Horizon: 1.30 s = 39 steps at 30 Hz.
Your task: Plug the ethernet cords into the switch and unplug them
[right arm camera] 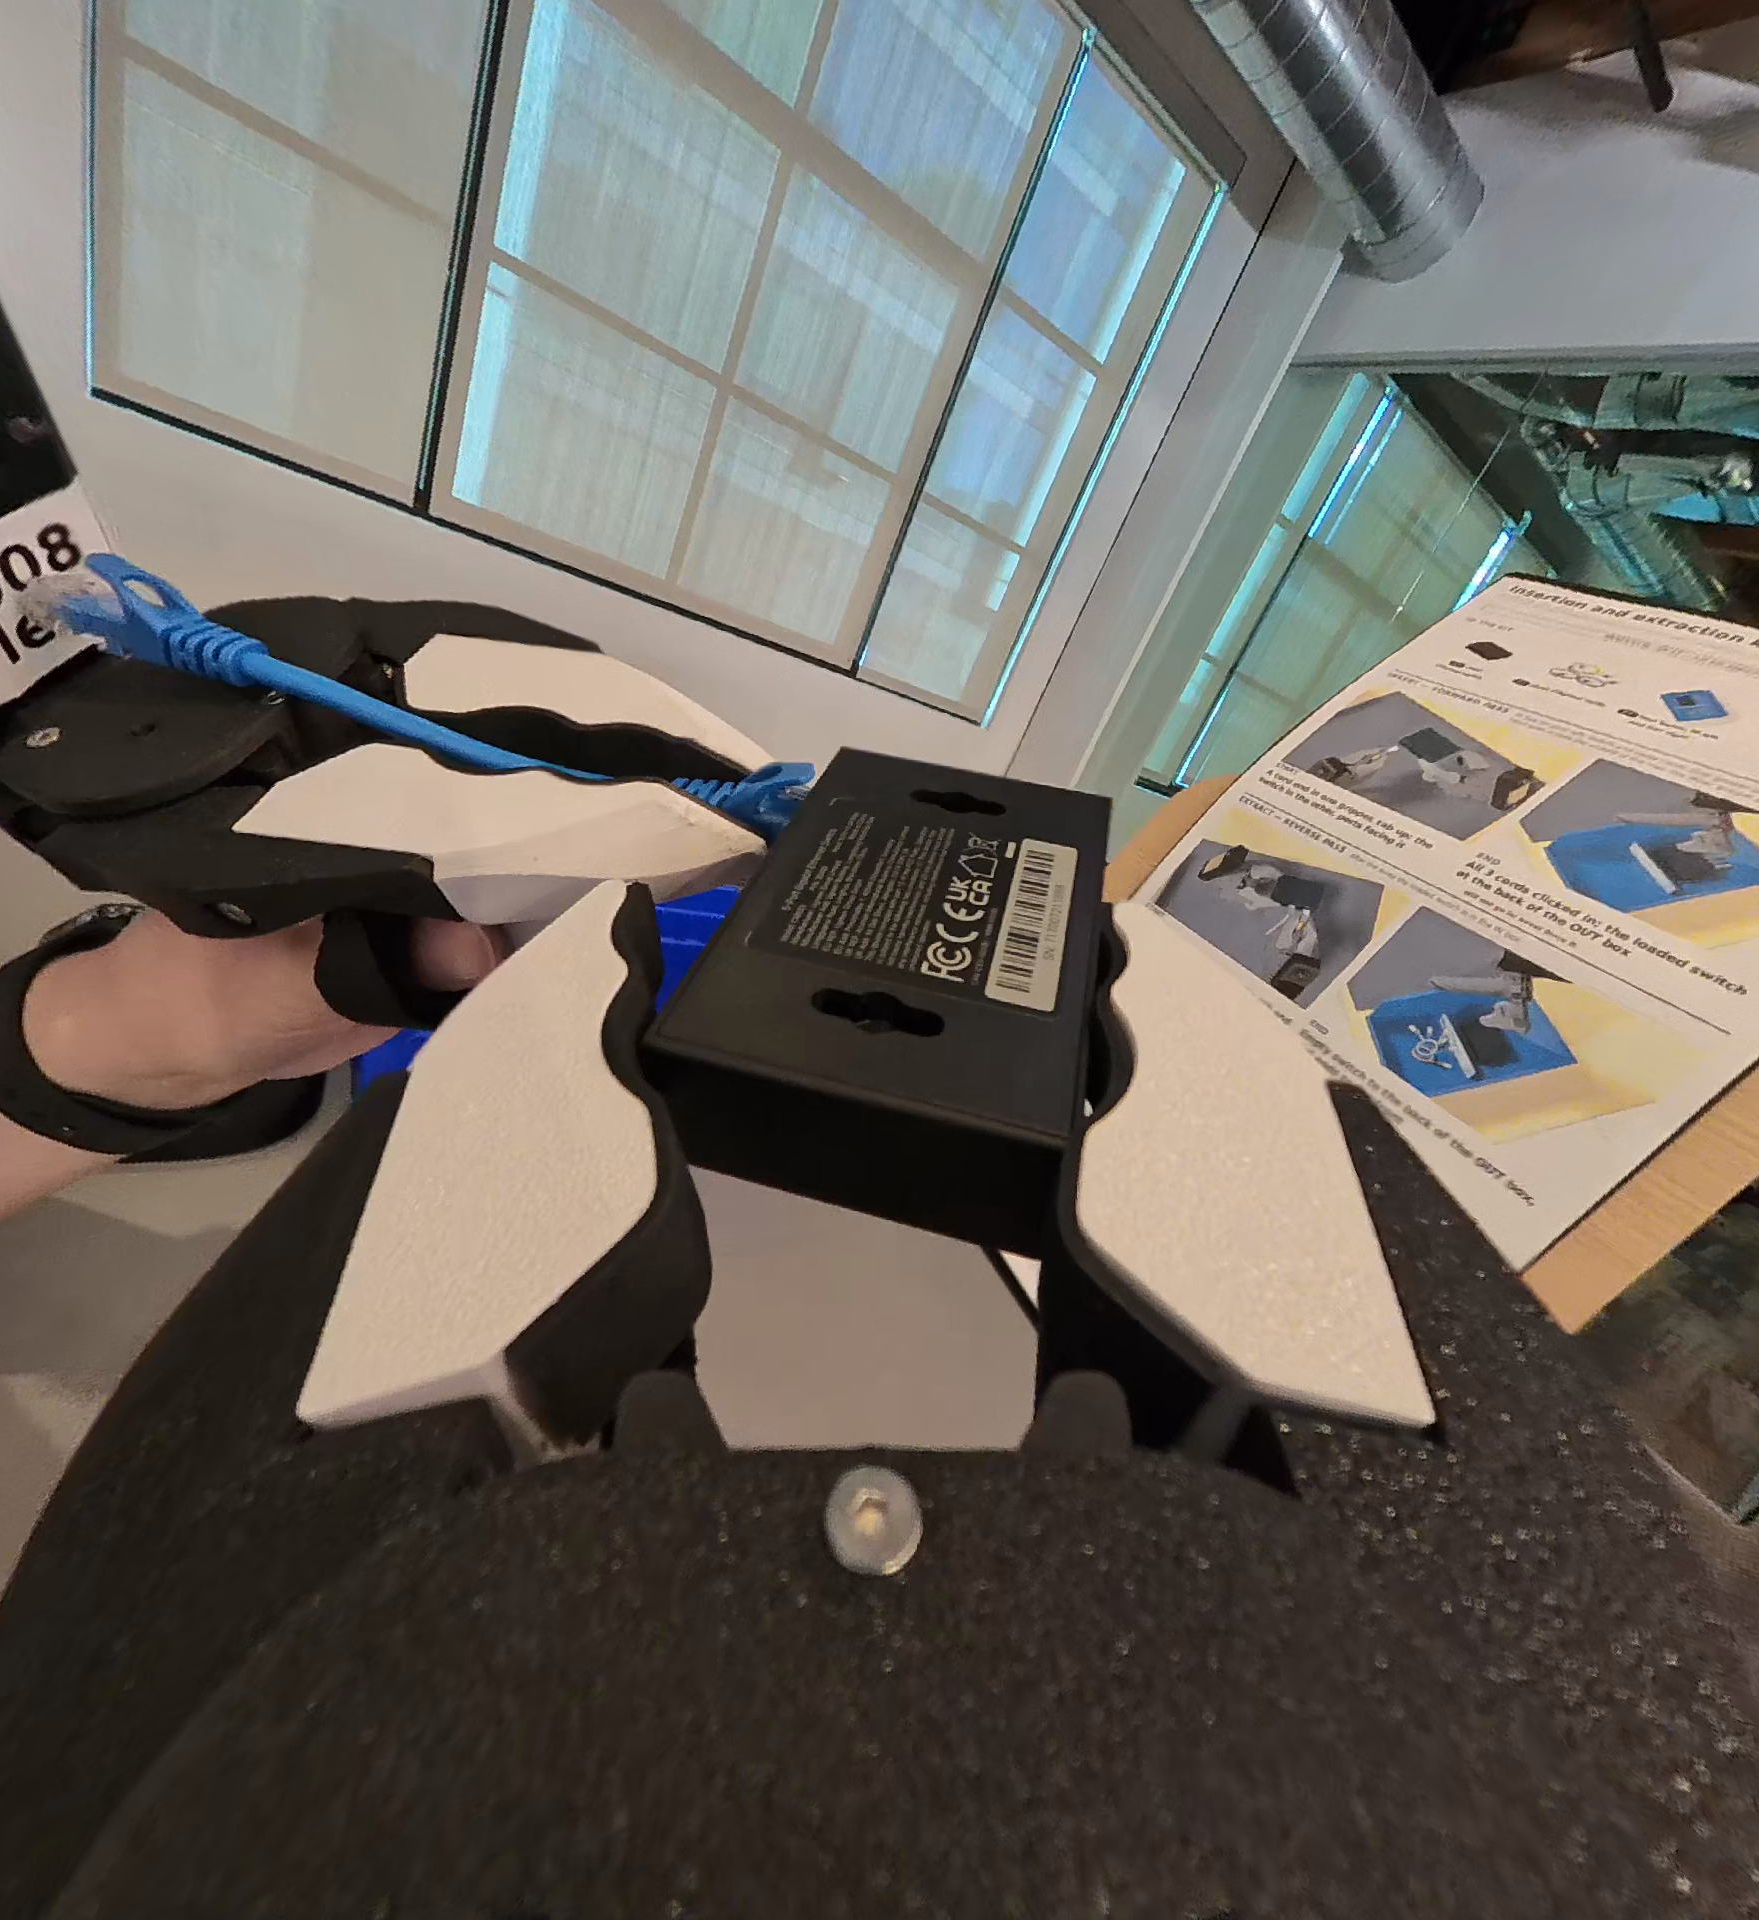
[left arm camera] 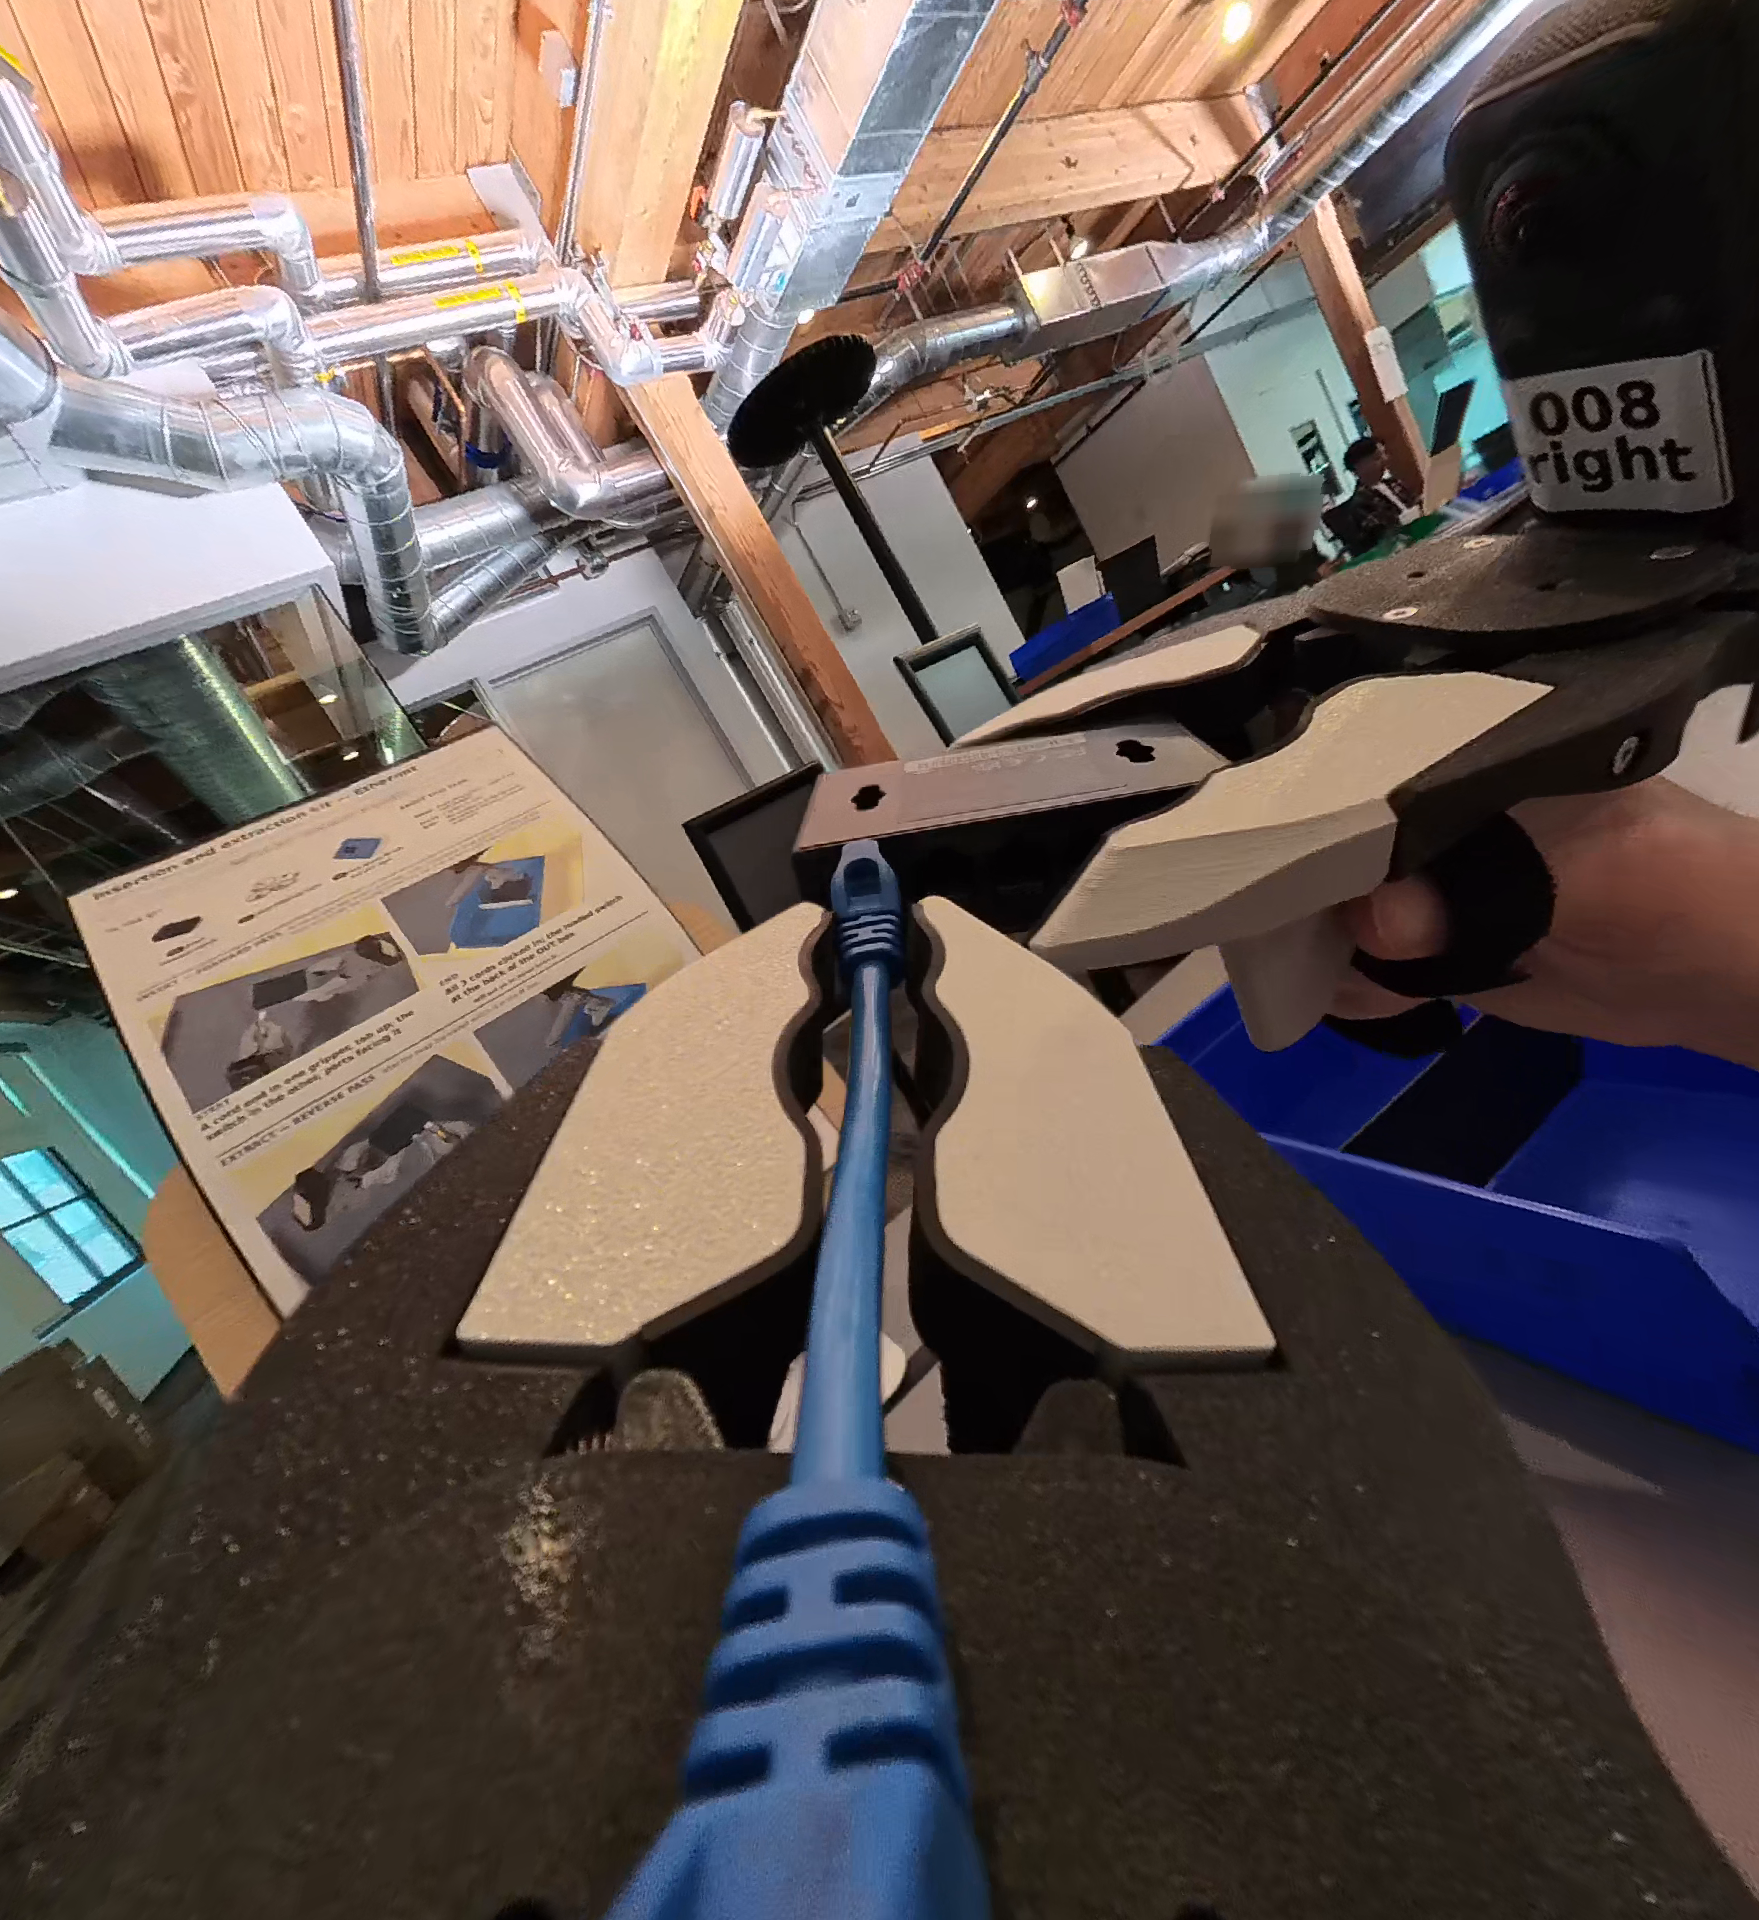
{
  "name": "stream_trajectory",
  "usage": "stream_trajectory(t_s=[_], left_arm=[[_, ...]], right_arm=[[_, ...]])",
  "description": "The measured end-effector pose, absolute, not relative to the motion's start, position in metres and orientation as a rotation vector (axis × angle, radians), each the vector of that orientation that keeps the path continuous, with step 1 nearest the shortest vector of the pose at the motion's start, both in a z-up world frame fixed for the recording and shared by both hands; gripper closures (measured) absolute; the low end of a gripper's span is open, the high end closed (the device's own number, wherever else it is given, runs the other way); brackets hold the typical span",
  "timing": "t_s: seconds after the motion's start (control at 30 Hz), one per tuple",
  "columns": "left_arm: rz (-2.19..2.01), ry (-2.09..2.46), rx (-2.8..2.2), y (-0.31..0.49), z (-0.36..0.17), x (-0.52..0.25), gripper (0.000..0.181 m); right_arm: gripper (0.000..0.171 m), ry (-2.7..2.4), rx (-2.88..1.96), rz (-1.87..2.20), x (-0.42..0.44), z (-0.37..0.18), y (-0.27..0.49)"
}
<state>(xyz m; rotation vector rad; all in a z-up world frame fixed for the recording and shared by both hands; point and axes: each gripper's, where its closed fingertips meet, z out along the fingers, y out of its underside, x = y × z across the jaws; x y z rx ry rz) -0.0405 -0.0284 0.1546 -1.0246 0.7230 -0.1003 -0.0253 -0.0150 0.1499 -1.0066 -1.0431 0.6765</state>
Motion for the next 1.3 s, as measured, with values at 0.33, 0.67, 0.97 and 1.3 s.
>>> stream_trajectory(t_s=[0.33,0.67,0.97,1.3], left_arm=[[-0.122,0.723,-1.179,-0.009,0.141,-0.055,0.17],[-0.104,0.793,-1.638,0.053,0.061,-0.094,0.17],[-0.16,0.664,-1.843,0.066,0.037,-0.117,0.17],[-0.23,0.669,-1.956,0.064,0.021,-0.116,0.169]], right_arm=[[0.088,-0.973,-1.136,0.731,-0.032,0.13,0.013],[0.091,-0.991,-1.437,0.719,-0.023,0.088,0.044],[0.107,-1.24,-1.298,0.213,-0.084,0.02,0.049],[0.145,-1.233,-1.24,-0.047,-0.089,-0.001,0.061]])
